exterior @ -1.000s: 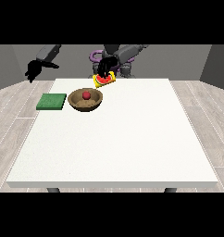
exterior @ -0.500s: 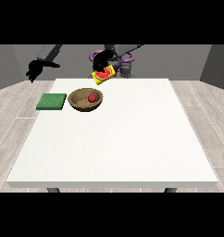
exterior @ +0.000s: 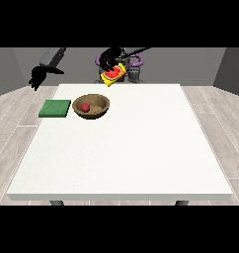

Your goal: Pick the cup and pour the ball into the bowl, then pick the bowl and place it on the pad

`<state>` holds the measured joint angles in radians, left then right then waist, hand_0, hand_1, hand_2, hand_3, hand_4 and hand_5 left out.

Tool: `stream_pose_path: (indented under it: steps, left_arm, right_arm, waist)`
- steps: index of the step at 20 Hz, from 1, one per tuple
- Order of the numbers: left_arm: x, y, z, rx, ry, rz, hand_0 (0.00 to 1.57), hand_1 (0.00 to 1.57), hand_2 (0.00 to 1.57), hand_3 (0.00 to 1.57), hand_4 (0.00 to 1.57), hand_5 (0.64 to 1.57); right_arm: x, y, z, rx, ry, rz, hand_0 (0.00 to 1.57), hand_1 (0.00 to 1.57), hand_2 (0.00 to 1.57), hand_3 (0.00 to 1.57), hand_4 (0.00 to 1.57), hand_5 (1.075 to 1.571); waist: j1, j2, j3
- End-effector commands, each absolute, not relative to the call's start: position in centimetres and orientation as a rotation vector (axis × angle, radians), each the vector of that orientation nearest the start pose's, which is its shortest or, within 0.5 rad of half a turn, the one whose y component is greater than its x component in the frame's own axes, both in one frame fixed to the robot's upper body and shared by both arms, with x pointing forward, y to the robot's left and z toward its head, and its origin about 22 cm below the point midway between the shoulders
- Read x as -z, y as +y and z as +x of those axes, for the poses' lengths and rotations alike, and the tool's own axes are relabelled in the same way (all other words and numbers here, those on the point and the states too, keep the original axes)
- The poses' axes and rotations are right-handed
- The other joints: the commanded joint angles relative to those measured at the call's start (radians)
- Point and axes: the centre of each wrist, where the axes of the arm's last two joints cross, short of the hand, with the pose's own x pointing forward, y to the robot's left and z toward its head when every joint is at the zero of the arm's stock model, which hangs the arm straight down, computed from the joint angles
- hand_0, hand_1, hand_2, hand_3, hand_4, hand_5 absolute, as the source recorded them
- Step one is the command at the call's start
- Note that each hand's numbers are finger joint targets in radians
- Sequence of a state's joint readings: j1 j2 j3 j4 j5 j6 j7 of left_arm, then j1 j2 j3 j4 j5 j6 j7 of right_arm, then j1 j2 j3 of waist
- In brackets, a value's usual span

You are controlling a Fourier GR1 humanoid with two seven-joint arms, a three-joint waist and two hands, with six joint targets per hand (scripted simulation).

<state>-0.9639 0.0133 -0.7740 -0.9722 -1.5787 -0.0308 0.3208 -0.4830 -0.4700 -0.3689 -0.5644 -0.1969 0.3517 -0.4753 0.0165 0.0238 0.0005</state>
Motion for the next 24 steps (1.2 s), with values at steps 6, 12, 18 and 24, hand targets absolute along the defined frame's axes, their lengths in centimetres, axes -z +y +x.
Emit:
stream_pose_path:
  steps: [6,12,18,24]
  left_arm:
    - [-11.8,4.9,35.4,-1.769,2.610,-1.801,0.36,0.36,1.57,1.57,0.99,1.555]
    - [-12.8,9.3,36.7,-1.568,3.184,-1.601,0.86,0.86,1.57,1.56,0.92,1.555]
    - [-13.2,11.2,36.8,-1.165,3.733,-1.050,1.08,1.08,1.09,0.91,0.82,1.549]
    - [-10.7,12.3,36.8,-0.715,4.063,-0.615,0.00,0.00,0.00,0.00,0.40,1.548]
  right_arm:
    - [2.7,-43.2,30.5,0.199,-1.584,-0.042,0.00,0.00,0.00,0.00,0.48,1.561]
    - [-1.3,-43.5,33.3,0.281,-1.694,-0.102,0.00,0.00,0.00,0.00,0.41,1.556]
    - [-1.2,-42.6,33.7,0.290,-1.759,-0.043,0.00,0.00,0.00,0.00,0.31,1.569]
    - [-3.7,-38.1,37.4,0.203,-1.757,0.059,0.00,0.00,0.00,0.00,0.42,1.566]
  waist:
    - [0.133,0.016,-0.0033]
    - [0.214,0.137,-0.0040]
    - [0.206,0.257,-0.0035]
    - [0.123,0.302,-0.0039]
